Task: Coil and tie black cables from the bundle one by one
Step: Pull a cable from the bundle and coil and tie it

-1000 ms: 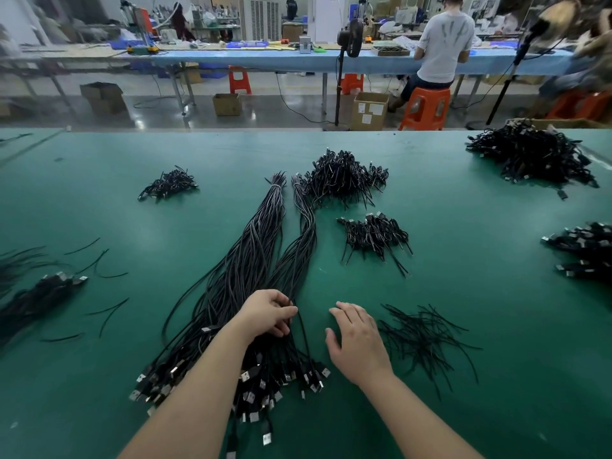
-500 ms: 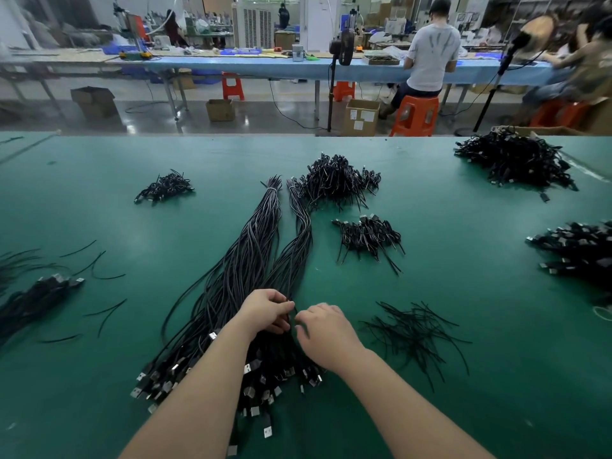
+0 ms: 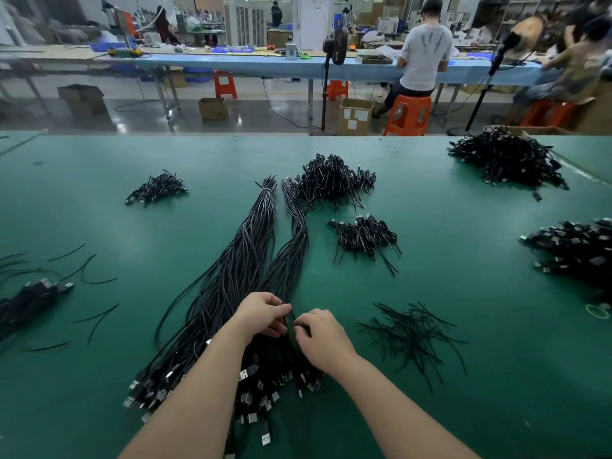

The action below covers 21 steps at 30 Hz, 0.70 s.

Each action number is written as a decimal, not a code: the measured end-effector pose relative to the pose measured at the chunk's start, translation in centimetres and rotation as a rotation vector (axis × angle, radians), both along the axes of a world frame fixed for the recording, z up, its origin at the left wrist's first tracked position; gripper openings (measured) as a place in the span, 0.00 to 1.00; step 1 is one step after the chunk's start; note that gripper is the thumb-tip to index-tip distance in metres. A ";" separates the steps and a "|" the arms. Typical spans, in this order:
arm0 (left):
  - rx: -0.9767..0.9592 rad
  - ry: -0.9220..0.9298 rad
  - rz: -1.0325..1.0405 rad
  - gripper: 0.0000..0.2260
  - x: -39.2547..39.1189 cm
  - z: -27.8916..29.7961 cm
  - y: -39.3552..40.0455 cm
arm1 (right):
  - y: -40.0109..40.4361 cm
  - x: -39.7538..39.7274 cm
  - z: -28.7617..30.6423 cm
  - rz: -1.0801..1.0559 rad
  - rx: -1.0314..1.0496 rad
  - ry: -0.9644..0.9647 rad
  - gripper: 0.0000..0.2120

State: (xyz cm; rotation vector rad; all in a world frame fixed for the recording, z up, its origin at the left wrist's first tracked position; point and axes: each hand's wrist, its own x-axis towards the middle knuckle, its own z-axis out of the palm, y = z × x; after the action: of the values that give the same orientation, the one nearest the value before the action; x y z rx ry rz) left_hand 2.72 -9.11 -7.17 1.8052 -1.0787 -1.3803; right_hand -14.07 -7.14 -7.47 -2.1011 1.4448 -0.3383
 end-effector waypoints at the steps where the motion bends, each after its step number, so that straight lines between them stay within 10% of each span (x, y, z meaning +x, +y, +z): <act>1: 0.010 0.003 0.000 0.08 0.0 0.1 -0.1 | 0.1 0.0 0.0 -0.017 0.000 -0.019 0.14; 21: -0.221 0.184 0.305 0.01 -1.4 6.9 -2.0 | -0.4 -2.9 6.8 -0.129 0.327 -0.563 0.08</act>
State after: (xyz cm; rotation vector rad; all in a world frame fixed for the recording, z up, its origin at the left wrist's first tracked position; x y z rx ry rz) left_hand 1.28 -11.08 -0.26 1.5731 -0.7877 -1.1686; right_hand -16.95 -7.52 -0.72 -1.4955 1.1977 -0.6373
